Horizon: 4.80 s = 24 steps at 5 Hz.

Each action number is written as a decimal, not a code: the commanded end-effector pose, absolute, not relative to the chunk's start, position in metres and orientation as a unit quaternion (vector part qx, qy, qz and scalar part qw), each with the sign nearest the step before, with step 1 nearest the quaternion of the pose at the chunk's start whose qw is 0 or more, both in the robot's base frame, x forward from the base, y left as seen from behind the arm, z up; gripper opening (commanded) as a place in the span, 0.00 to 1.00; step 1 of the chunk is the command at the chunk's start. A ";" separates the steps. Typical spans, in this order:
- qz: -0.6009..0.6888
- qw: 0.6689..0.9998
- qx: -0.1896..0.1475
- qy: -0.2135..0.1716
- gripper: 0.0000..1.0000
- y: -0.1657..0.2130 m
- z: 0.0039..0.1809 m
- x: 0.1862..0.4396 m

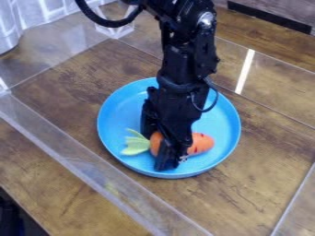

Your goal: Remove the carrot from inside the blue tray and put it on the table

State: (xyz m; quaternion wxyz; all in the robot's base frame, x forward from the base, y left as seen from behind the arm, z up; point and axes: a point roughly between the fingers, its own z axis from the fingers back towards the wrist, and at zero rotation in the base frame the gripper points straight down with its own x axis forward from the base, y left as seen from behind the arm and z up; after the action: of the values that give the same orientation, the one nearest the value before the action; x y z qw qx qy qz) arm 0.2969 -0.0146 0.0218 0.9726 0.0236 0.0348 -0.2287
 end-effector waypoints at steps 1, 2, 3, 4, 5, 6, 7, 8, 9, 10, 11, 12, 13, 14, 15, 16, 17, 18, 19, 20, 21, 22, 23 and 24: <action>-0.248 0.968 0.023 0.023 0.00 -0.022 0.020 0.302; -0.251 0.968 0.022 0.019 0.00 -0.022 0.019 0.304; -0.254 0.967 0.021 0.016 0.00 -0.021 0.018 0.306; -0.258 0.966 0.020 0.013 0.00 -0.020 0.017 0.307; -0.261 0.965 0.018 0.010 0.00 -0.019 0.015 0.309; -0.265 0.964 0.015 0.008 0.00 -0.019 0.014 0.311; -0.268 0.963 0.013 0.006 0.00 -0.018 0.013 0.312; -0.269 0.963 0.012 0.004 0.00 -0.017 0.012 0.313; -0.271 0.963 0.011 0.003 0.00 -0.016 0.012 0.314; -0.272 0.962 0.009 0.002 0.00 -0.015 0.011 0.315; -0.273 0.962 0.009 0.002 0.00 -0.015 0.011 0.315; -0.274 0.962 0.008 0.002 0.00 -0.014 0.010 0.316; -0.278 0.960 0.012 0.001 0.00 -0.013 0.014 0.316; -0.282 0.959 0.015 -0.001 0.00 -0.012 0.017 0.316; -0.286 0.958 0.019 -0.002 0.00 -0.011 0.022 0.316; -0.290 0.957 0.023 -0.004 0.00 -0.011 0.026 0.317; -0.293 0.956 0.028 -0.005 0.00 -0.010 0.032 0.317; -0.297 0.954 0.032 -0.007 0.00 -0.009 0.037 0.317; -0.300 0.953 0.036 -0.009 0.00 -0.008 0.042 0.317; -0.303 0.952 0.040 -0.011 0.00 -0.008 0.046 0.317; -0.306 0.951 0.044 -0.012 0.00 -0.007 0.050 0.317; -0.309 0.950 0.047 -0.014 0.00 -0.007 0.054 0.317; -0.312 0.948 0.051 -0.016 0.00 -0.006 0.060 0.317; -0.315 0.947 0.058 -0.021 0.00 -0.006 0.067 0.318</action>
State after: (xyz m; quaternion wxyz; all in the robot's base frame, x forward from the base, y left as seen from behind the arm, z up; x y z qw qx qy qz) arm 0.3069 -0.0050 0.0394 0.9477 0.0449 0.0249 -0.3150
